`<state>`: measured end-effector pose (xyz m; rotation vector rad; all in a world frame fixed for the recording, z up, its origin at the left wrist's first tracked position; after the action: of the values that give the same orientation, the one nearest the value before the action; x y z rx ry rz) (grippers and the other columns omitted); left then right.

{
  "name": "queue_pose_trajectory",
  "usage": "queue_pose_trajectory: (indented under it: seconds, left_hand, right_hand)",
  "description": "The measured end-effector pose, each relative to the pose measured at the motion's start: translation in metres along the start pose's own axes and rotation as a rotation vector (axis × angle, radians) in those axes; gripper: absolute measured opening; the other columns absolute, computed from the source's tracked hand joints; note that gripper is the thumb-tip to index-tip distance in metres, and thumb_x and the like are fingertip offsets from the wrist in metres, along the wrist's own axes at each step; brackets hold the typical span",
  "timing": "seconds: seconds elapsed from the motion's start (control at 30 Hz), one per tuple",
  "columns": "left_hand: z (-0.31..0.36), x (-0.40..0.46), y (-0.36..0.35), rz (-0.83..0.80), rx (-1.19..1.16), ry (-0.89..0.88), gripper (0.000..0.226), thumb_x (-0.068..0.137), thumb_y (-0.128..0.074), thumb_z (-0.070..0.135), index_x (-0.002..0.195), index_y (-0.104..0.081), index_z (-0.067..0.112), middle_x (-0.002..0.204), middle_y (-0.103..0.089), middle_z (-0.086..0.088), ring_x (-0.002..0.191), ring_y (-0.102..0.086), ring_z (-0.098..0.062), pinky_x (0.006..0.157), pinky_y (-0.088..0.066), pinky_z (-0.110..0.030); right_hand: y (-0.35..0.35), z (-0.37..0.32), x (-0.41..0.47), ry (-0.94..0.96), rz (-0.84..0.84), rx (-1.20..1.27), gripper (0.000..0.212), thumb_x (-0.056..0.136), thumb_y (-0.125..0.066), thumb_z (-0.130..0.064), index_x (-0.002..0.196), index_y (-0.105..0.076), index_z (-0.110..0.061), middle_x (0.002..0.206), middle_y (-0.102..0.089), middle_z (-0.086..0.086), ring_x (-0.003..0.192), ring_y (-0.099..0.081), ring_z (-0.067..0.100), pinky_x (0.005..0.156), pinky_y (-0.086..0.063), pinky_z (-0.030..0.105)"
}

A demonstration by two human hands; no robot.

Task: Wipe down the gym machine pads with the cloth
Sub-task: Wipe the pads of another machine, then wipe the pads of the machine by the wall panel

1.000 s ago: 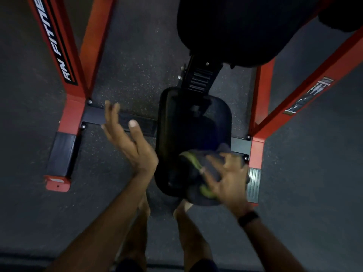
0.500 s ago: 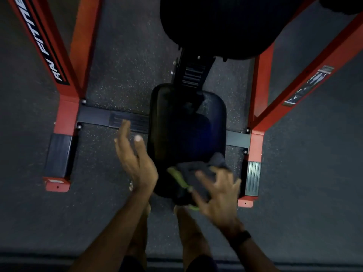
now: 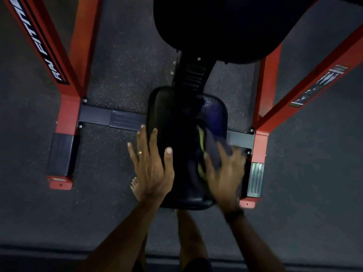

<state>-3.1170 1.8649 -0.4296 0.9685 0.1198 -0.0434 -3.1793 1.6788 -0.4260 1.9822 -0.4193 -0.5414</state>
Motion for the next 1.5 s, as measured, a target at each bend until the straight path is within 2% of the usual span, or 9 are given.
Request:
queue_pose_trajectory:
  seconds: [0.1, 0.37, 0.83, 1.03, 1.13, 1.23, 1.3, 1.43, 1.5]
  left_hand:
    - [0.000, 0.000, -0.001, -0.014, 0.031, -0.001, 0.066, 0.102, -0.023, 0.051, 0.151, -0.038, 0.009, 0.165, -0.021, -0.012, 0.154, -0.015, -0.025, 0.125, -0.002, -0.051]
    - [-0.001, -0.001, -0.001, -0.024, 0.015, -0.018, 0.068, 0.101, -0.022, 0.053, 0.152, -0.036, 0.010, 0.166, -0.017, -0.010, 0.154, -0.011, -0.025, 0.125, 0.003, -0.049]
    - [-0.001, -0.029, 0.051, -0.307, -0.017, -0.162, 0.074, 0.098, -0.021, 0.061, 0.147, -0.045, 0.012, 0.160, -0.033, -0.009, 0.150, -0.026, -0.025, 0.125, -0.005, -0.045]
    - [0.029, -0.040, 0.097, -0.637, 0.070, -0.276, 0.087, 0.082, -0.022, 0.072, 0.139, -0.055, 0.015, 0.157, -0.040, -0.003, 0.147, -0.031, -0.021, 0.121, -0.022, -0.036]
    - [0.060, -0.048, 0.114, -0.762, -0.078, -0.098, 0.059, 0.089, -0.057, 0.061, 0.133, -0.058, 0.021, 0.137, -0.057, -0.003, 0.127, -0.053, -0.022, 0.103, -0.042, -0.032]
    - [0.095, -0.054, 0.114, -0.777, -0.431, 0.126, 0.067, 0.069, -0.073, 0.064, 0.118, -0.065, 0.019, 0.118, -0.069, -0.005, 0.106, -0.065, -0.020, 0.089, -0.052, -0.032]
    - [0.131, -0.064, 0.119, -0.814, -0.588, 0.170, 0.054, 0.077, -0.081, 0.041, 0.119, -0.064, 0.011, 0.114, -0.070, -0.007, 0.097, -0.065, -0.014, 0.075, -0.050, -0.022]
    - [0.193, -0.091, 0.118, -0.898, -0.683, 0.131, 0.055, 0.082, -0.082, 0.025, 0.127, -0.053, 0.012, 0.113, -0.067, 0.000, 0.099, -0.064, -0.010, 0.080, -0.050, -0.028]
    - [0.227, -0.107, 0.115, -0.910, -0.714, 0.090, 0.078, 0.075, -0.089, 0.026, 0.137, -0.044, 0.016, 0.124, -0.062, -0.004, 0.110, -0.063, -0.016, 0.093, -0.052, -0.031]
  right_hand:
    - [0.005, 0.006, -0.033, -0.117, -0.042, 0.097, 0.062, 0.089, -0.047, -0.062, 0.137, -0.057, -0.025, 0.124, -0.050, 0.018, 0.113, -0.047, 0.035, 0.092, -0.038, 0.043]
    - [-0.038, 0.005, 0.192, -0.318, -0.048, 0.147, 0.061, 0.098, -0.056, -0.047, 0.146, -0.048, -0.010, 0.145, -0.040, 0.024, 0.135, -0.034, 0.041, 0.107, -0.034, 0.047]
    - [0.028, -0.027, -0.061, -0.296, -0.181, -0.167, 0.055, 0.096, -0.053, -0.049, 0.146, -0.044, -0.029, 0.129, -0.046, 0.018, 0.119, -0.043, 0.039, 0.090, -0.047, 0.052]
    - [0.067, -0.042, -0.094, -0.168, -0.350, -0.019, 0.055, 0.095, -0.057, -0.047, 0.145, -0.045, -0.028, 0.133, -0.045, 0.013, 0.127, -0.040, 0.036, 0.095, -0.047, 0.048]
    - [0.097, -0.041, -0.112, -0.149, -0.267, 0.043, 0.057, 0.095, -0.058, -0.048, 0.147, -0.044, -0.030, 0.133, -0.045, 0.012, 0.127, -0.039, 0.035, 0.098, -0.045, 0.050]
    - [0.126, -0.036, -0.123, -0.109, -0.145, 0.053, 0.061, 0.090, -0.054, -0.058, 0.145, -0.044, -0.035, 0.130, -0.044, 0.007, 0.125, -0.039, 0.031, 0.096, -0.045, 0.051]
    - [0.156, -0.028, -0.129, -0.093, -0.033, 0.054, 0.065, 0.084, -0.047, -0.066, 0.142, -0.047, -0.037, 0.125, -0.045, 0.004, 0.120, -0.042, 0.030, 0.094, -0.045, 0.051]
    - [0.211, -0.002, -0.145, -0.039, 0.183, 0.081, 0.065, 0.082, -0.052, -0.068, 0.139, -0.051, -0.036, 0.119, -0.048, 0.002, 0.114, -0.049, 0.027, 0.089, -0.046, 0.048]
    - [0.240, 0.016, -0.157, 0.029, 0.287, 0.093, 0.061, 0.083, -0.059, -0.064, 0.137, -0.053, -0.036, 0.119, -0.049, 0.002, 0.112, -0.050, 0.025, 0.088, -0.046, 0.045]
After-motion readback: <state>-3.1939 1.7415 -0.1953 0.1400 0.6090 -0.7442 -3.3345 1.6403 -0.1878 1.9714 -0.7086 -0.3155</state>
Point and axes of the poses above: each hand's wrist, its own x-axis towards the middle knuckle, its own y-axis out of the back of the hand, z = x × y, the point moved 4 cm from there along x, towards the middle knuckle
